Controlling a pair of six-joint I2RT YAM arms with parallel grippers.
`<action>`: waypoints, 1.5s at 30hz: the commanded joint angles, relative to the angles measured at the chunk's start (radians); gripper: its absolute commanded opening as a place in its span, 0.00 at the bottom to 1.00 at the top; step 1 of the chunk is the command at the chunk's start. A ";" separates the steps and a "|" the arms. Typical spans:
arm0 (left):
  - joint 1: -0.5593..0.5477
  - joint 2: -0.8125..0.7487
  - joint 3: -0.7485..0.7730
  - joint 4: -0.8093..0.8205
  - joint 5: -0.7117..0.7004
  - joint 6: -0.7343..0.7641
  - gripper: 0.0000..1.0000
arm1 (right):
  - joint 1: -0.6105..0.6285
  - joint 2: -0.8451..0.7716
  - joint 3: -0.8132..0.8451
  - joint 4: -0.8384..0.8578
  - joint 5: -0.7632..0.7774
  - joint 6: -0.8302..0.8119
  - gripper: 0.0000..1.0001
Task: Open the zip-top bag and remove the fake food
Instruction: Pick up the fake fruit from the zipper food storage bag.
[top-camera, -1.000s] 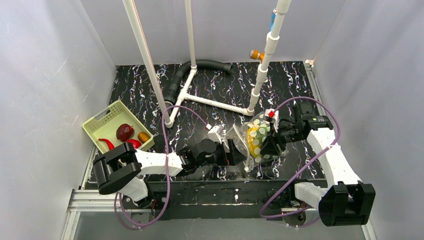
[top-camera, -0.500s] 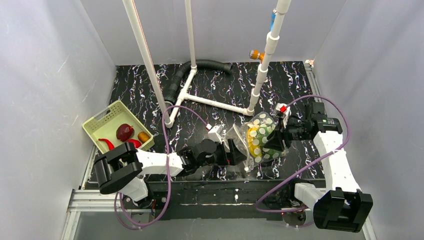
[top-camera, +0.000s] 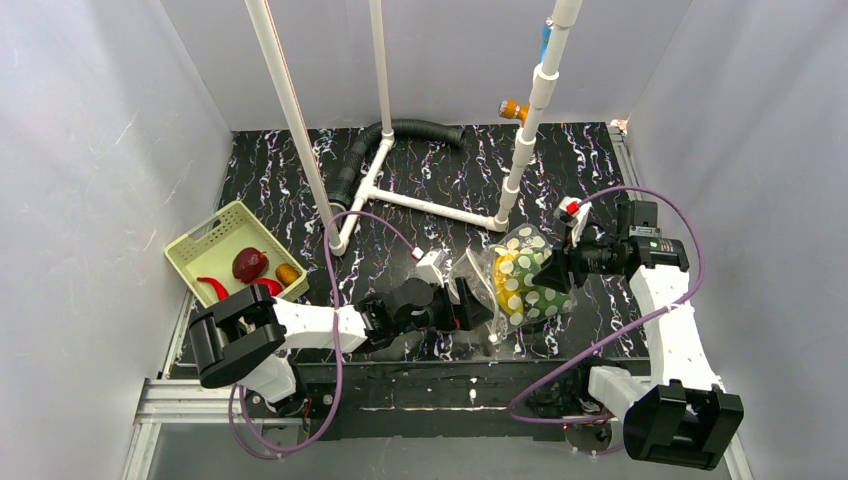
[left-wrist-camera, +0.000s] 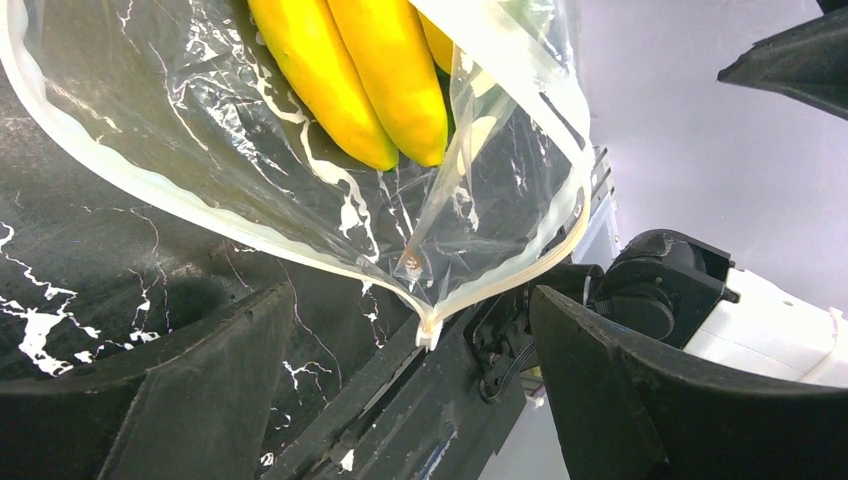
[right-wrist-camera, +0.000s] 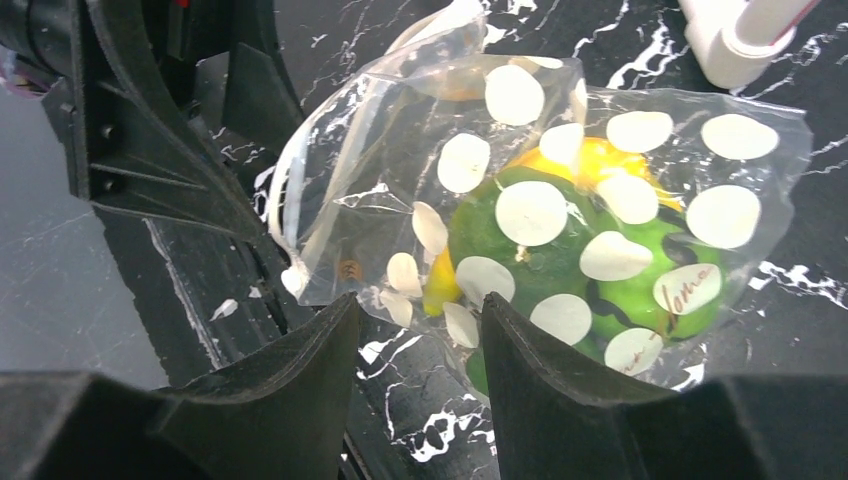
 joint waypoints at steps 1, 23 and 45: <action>-0.006 0.005 0.030 0.012 -0.051 0.005 0.85 | -0.009 -0.024 -0.006 0.080 0.046 0.065 0.56; 0.010 0.030 0.201 -0.203 -0.206 0.068 0.56 | -0.001 0.071 -0.087 0.345 0.321 0.356 0.54; 0.034 0.225 0.261 -0.086 -0.112 0.040 0.58 | 0.086 0.194 -0.076 0.349 0.475 0.376 0.51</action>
